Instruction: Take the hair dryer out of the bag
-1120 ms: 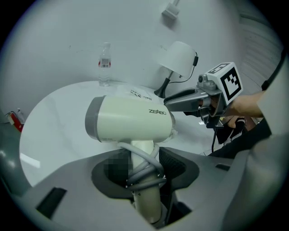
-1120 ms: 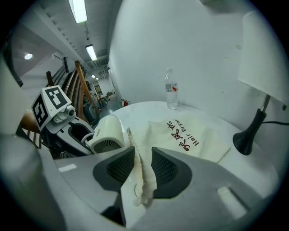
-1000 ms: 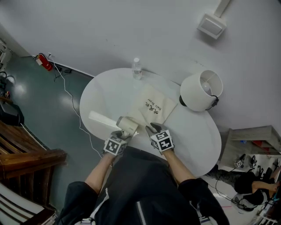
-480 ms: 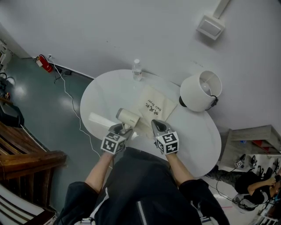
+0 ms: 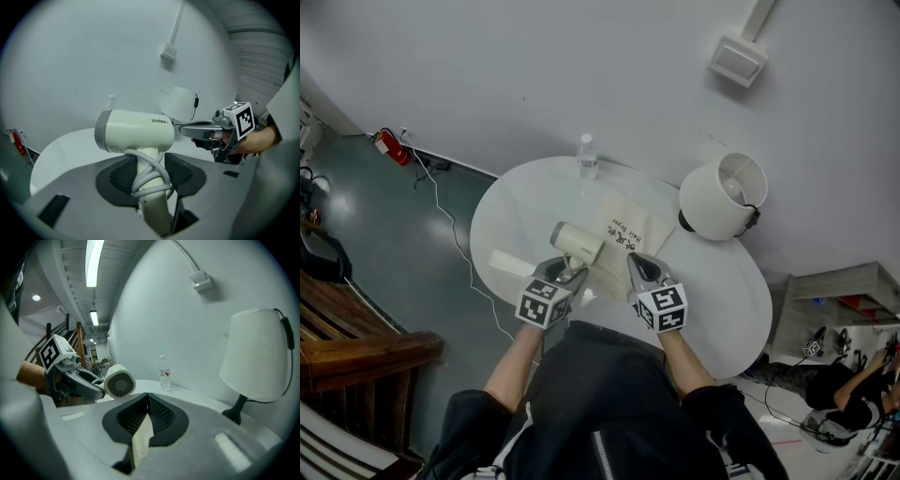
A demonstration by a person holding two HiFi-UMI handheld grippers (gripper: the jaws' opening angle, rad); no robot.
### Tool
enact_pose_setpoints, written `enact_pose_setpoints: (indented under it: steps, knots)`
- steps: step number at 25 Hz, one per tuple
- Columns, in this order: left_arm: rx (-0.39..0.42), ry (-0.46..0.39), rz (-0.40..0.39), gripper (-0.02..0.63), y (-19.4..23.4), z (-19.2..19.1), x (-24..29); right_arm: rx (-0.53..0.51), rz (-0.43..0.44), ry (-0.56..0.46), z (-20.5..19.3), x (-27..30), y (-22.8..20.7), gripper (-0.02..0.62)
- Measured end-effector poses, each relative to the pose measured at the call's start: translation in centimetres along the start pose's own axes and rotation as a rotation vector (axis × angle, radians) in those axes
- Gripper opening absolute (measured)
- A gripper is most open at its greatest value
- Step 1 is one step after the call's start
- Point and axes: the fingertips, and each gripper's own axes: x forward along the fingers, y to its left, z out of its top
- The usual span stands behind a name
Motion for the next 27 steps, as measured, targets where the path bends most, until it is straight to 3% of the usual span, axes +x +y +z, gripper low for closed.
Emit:
enact_pose_setpoints:
  steps: [27]
  knots:
    - [0.031, 0.0, -0.022, 0.192, 0.1, 0.8, 0.1, -0.01, -0.007, -0.006, 0.5, 0.4, 0.4, 0.003]
